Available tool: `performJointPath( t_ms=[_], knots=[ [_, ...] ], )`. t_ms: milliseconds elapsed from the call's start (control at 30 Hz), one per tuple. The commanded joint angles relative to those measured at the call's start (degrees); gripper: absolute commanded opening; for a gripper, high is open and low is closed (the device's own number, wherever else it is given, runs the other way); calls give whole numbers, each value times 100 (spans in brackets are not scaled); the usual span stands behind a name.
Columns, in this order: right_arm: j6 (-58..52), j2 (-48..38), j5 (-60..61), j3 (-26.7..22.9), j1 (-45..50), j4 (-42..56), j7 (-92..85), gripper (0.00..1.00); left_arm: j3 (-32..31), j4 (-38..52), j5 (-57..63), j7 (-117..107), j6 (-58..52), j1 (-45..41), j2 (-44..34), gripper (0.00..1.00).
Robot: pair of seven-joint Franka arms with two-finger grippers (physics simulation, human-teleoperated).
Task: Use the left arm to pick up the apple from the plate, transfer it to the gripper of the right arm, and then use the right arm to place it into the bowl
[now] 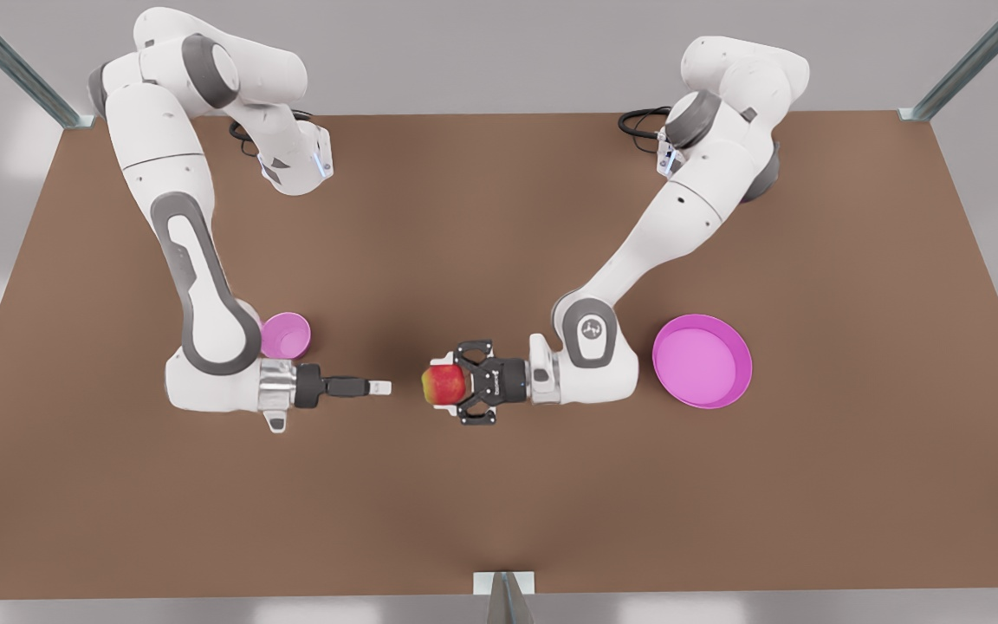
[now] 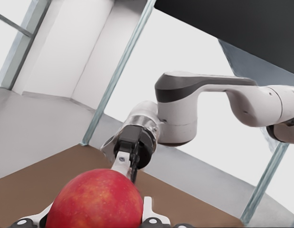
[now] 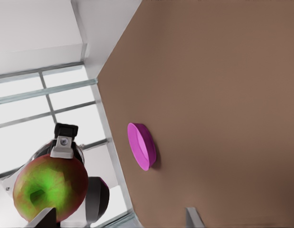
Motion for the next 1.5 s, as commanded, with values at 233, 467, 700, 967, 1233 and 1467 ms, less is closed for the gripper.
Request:
performJointPath(
  t_ms=[233,467,700,967,1233,1467],
  knots=[
    [7,145,764,101,-19,267,-1512,100,2,166,-92,3906,169,-109,172,62],
    [640,523,1116,101,464,601,-1521,100,2,166,-136,3906,169,-126,172,62],
    [631,488,1116,188,508,601,-1450,100,2,166,-136,3915,169,-144,233,64],
    [658,497,1098,268,745,478,-1450,100,2,166,-136,3932,169,-179,251,64],
    [702,497,1080,268,763,460,-1521,65,2,166,-136,3932,204,-179,251,64],
    [684,497,1063,268,728,460,-1530,62,2,166,-171,3915,204,-161,251,100]
  ],
)
